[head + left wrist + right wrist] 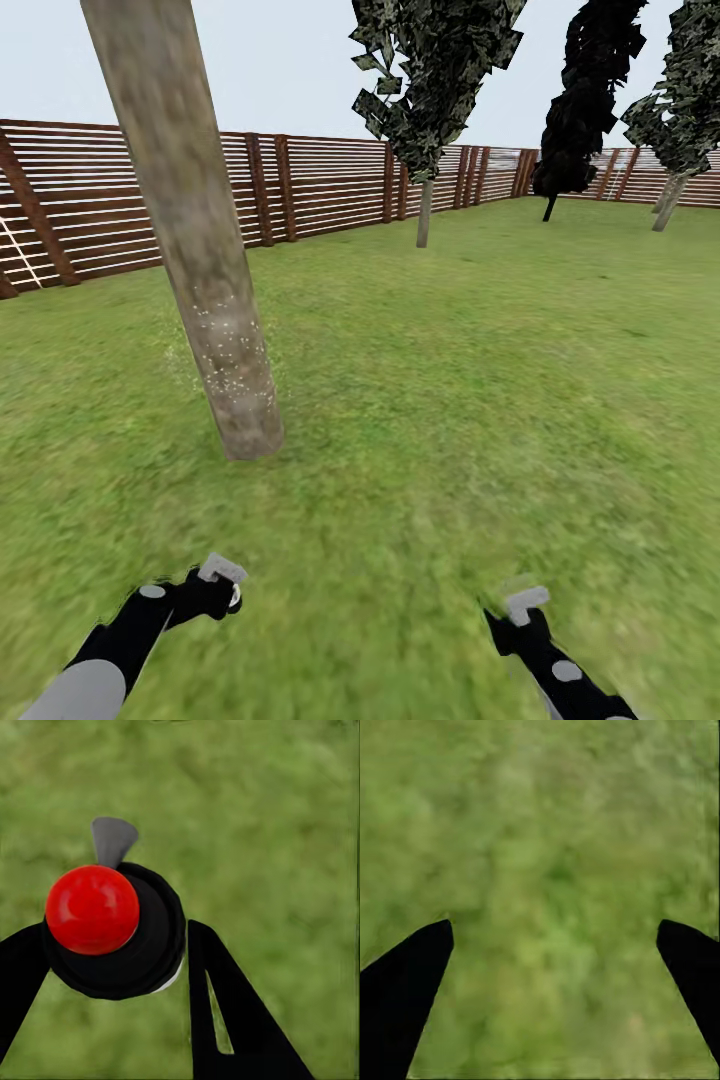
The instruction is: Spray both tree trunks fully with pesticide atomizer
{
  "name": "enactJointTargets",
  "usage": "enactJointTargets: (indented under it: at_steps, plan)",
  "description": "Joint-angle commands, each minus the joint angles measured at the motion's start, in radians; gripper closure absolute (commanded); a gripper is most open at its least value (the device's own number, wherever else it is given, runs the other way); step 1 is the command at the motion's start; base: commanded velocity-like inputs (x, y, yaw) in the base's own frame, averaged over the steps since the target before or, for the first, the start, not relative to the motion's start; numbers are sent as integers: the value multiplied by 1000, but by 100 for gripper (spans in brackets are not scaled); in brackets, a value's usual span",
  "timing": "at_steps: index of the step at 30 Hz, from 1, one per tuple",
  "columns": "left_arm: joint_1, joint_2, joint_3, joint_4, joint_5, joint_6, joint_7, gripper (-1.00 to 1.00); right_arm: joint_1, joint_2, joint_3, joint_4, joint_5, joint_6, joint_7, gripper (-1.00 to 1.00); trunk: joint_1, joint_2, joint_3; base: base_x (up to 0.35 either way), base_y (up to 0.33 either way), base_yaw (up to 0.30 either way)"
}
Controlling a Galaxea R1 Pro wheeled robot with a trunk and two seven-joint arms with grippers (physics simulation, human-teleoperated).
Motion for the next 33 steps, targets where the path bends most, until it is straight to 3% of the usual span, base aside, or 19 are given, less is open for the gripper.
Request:
enactJointTargets:
  at_steps: [1, 2, 4, 6, 8, 9, 11, 13, 15, 17, 20, 23, 33]
  plan:
    - [0, 1, 1, 23, 33, -33, 22, 100, 30, -21, 1, 0, -33, -32, -4, -100, 0, 0, 0, 0, 0, 0]
    - [5, 1, 3, 46, 80, -73, 78, 100, 74, -42, 0, 0, -92, -87, -7, -100, 0, 0, 0, 0, 0, 0]
    - [34, -1, 3, 61, 115, -106, 163, 100, 133, -65, 0, 1, -205, -142, -6, -100, 0, 0, 0, 0, 0, 0]
    - [51, -7, 4, 73, 122, -119, 184, 100, 153, -64, 1, 2, -245, -154, -4, -100, 0, 0, 0, 0, 0, 0]
    - [53, -9, 7, 82, 123, -119, 187, 100, 155, -61, 0, 2, -250, -155, -4, -100, 0, 0, 0, 0, 0, 0]
    - [56, -6, 38, 130, 139, -120, 189, 100, 156, -59, 0, 4, -253, -155, -6, -100, 0, 0, 0, 0, 0, 0]
    - [66, -5, 84, 143, 178, -123, 198, 100, 156, -59, 0, 43, -252, -156, -7, -100, 0, 0, 0, 0, 0, 0]
    - [82, -6, 94, 146, 193, -169, 285, 100, 156, -59, 0, 82, -252, -161, -7, -100, 0, 0, 0, 0, 0, 0]
    - [88, -6, 95, 147, 204, -209, 338, 100, 157, -61, 0, 88, -252, -180, -8, -100, 0, 0, 0, 0, 0, 0]
    - [91, -7, 95, 147, 208, -221, 355, 100, 160, -60, 0, 114, -252, -190, -8, -100, 0, 0, 0, 0, 0, 0]
    - [92, -7, 96, 148, 213, -227, 360, 100, 162, -56, 2, 140, -247, -191, -7, -100, 0, 0, 0, 0, 0, 0]
    - [92, -5, 97, 148, 244, -231, 361, 100, 162, -47, 2, 168, -245, -189, -7, -100, 0, 0, 0, 0, 0, 0]
    - [100, -4, 96, 148, 250, -232, 361, 100, 162, -41, 2, 207, -244, -189, -7, -100, 0, 0, 0, 0, 0, 0]
